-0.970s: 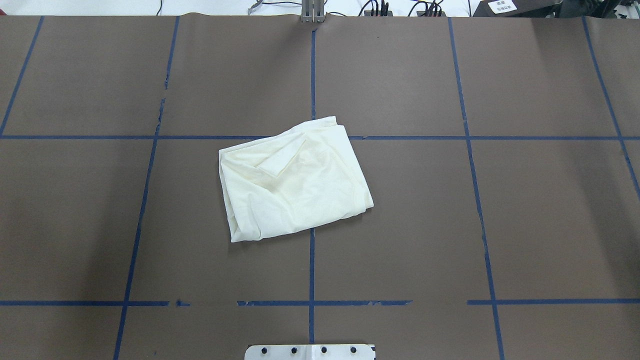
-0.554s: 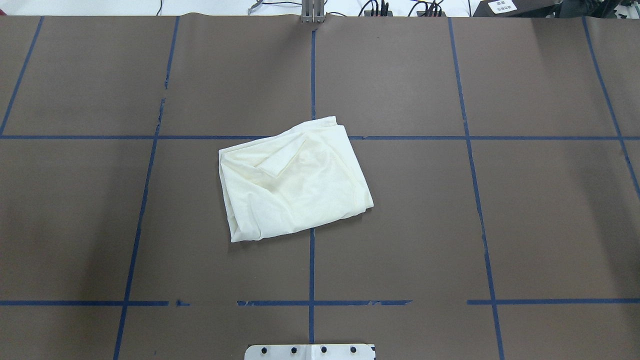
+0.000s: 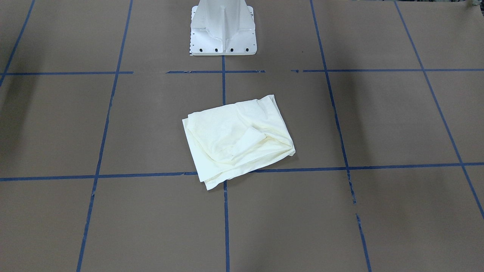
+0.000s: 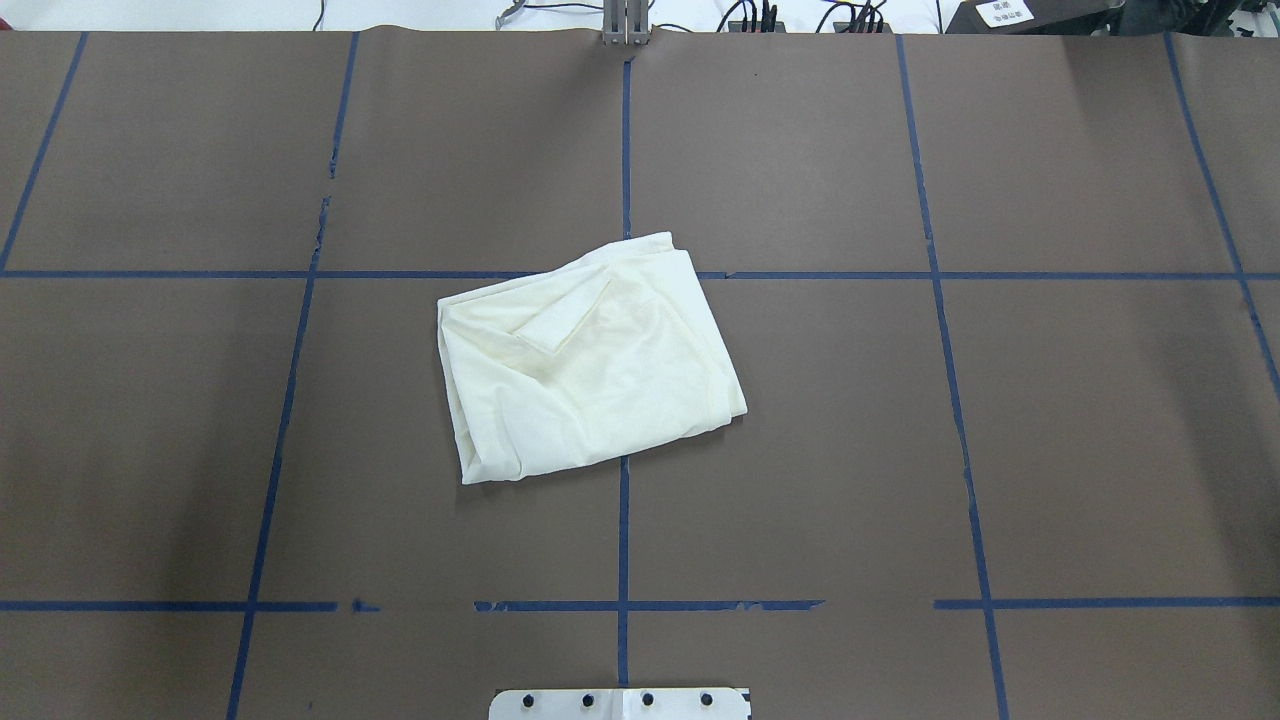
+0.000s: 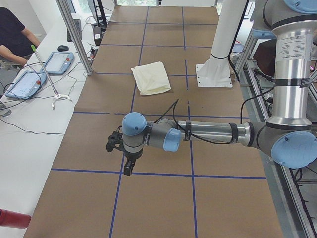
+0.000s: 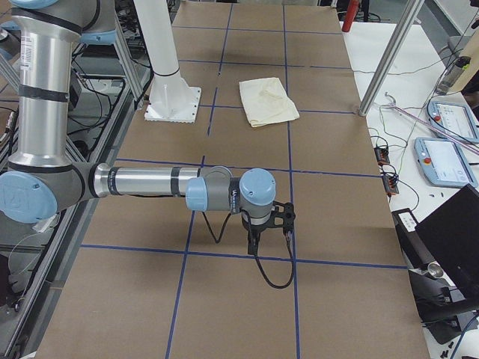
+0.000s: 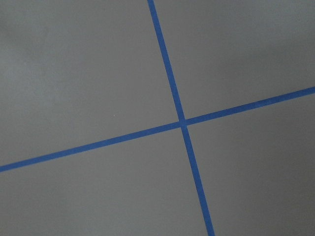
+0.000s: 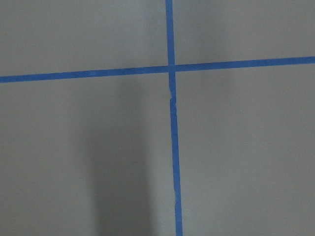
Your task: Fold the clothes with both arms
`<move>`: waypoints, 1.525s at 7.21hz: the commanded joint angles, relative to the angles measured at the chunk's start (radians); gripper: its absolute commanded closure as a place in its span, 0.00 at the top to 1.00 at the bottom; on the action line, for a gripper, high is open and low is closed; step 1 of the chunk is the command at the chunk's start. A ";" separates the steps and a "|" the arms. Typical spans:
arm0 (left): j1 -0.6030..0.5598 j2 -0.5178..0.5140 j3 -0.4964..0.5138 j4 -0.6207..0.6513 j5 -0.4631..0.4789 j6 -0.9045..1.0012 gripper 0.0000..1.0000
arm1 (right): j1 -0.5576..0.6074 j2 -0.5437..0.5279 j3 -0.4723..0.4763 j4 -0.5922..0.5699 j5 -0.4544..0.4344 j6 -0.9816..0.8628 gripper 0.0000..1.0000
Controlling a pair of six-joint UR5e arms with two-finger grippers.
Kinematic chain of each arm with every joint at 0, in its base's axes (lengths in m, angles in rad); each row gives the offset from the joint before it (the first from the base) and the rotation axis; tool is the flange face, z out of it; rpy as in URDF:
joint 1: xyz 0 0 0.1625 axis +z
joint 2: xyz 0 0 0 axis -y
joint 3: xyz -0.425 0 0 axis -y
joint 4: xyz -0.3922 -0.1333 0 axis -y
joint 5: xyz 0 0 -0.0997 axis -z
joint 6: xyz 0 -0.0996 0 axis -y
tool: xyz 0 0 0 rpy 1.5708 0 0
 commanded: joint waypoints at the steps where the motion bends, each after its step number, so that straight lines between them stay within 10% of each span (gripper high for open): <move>1: -0.001 0.027 -0.044 0.063 -0.011 -0.006 1.00 | -0.001 0.001 -0.011 0.001 0.000 0.000 1.00; 11: -0.001 0.008 -0.047 0.068 -0.008 -0.007 1.00 | 0.000 0.004 -0.001 0.001 -0.002 0.001 1.00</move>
